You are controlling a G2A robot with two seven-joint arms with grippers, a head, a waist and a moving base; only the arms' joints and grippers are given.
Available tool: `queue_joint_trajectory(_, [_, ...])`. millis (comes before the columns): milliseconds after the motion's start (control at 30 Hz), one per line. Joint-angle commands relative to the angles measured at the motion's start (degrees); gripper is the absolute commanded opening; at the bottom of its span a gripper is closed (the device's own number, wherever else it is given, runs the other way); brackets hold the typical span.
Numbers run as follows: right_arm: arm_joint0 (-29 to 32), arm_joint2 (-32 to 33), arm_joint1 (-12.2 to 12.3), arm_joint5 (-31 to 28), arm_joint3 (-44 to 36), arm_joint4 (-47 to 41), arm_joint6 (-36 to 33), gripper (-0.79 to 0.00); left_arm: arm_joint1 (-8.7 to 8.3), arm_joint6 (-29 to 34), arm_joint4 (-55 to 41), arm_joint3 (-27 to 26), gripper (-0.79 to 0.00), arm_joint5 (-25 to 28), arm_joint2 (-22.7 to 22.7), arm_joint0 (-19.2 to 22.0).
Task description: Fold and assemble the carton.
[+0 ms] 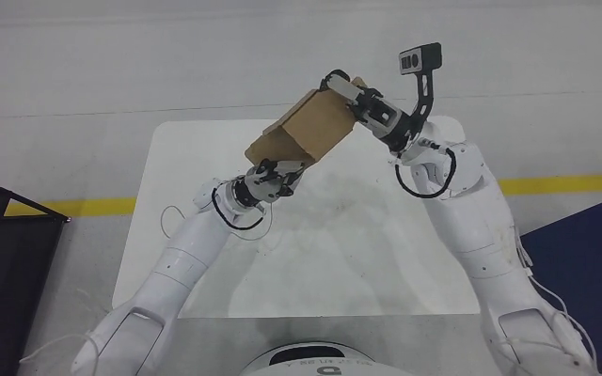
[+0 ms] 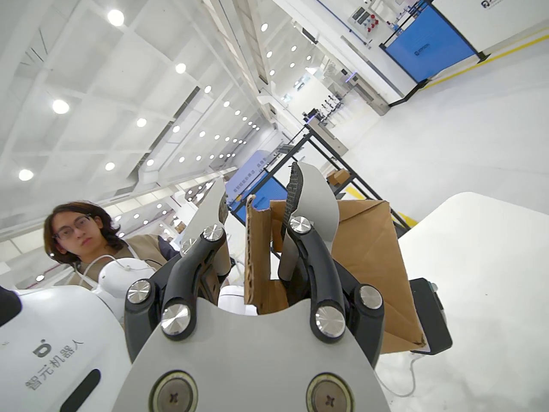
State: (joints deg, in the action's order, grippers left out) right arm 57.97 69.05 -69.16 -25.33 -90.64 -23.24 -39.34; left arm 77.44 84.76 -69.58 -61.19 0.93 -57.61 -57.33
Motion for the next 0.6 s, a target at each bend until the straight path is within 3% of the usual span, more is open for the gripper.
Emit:
queue_joint_trajectory(0, [-0.1, 0.3, 0.0, 0.0, 0.5, -1.0, -0.4, -0.437, 0.12, 0.1, 0.0, 0.3, -0.785, 0.2, 0.0, 0.1])
queue_joint_trajectory(100, [-0.2, 0.9, 0.0, 0.0, 1.1, -1.6, -0.6, -0.440, 0.28, 0.3, 0.0, 0.5, -0.785, 0.4, -0.1, 0.2])
queue_joint_trajectory(267, [-0.1, 1.6, 0.1, -0.1, 1.2, 0.0, 0.0, -0.659, 0.46, 0.5, 0.3, 0.7, -0.785, 0.9, -0.4, 0.2])
queue_joint_trajectory(300, [0.0, 1.7, 0.1, -0.1, 1.2, 0.4, 0.1, -0.671, 0.49, 0.5, 0.3, 0.8, -0.785, 0.9, -0.5, 0.2])
queue_joint_trajectory(567, [0.4, 1.7, 0.1, -0.1, 0.8, 4.4, 1.9, -0.563, 0.78, 0.9, 0.6, 0.9, -0.785, 1.1, -0.7, 0.1])
